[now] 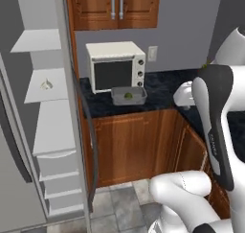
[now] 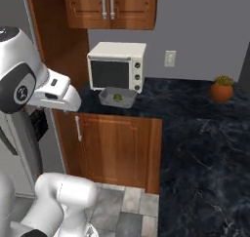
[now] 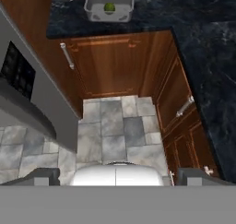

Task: Take the garlic and lime out of the freezer and place them in the tupperware container on the counter. Then put the tupperware containing the vegetables back in the freezer.

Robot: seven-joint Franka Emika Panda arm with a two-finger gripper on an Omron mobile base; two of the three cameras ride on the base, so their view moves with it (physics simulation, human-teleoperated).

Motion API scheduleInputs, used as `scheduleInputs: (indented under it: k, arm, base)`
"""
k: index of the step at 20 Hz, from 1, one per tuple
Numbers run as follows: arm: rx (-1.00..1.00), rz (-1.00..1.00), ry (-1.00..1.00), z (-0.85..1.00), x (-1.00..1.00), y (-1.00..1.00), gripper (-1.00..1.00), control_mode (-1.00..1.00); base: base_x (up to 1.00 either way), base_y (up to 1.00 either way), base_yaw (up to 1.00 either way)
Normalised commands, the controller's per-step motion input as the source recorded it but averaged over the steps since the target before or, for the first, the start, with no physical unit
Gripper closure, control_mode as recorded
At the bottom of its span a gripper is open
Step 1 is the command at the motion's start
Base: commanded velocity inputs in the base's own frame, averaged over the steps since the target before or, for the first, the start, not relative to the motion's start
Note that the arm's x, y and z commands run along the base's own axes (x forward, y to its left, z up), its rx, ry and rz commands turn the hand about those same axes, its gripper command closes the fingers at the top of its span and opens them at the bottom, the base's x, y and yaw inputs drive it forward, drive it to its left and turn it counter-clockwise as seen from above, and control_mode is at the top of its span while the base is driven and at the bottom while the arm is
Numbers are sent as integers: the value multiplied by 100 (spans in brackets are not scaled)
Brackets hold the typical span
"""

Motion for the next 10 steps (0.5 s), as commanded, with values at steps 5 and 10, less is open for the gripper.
scheduleInputs:
  k: [5,10]
  arm:
    - [0,0,0,0,0,0,-100,100]
    - [0,0,0,0,0,0,-100,100]
  base:
    - [-97,21,0]
    - [-54,49,0]
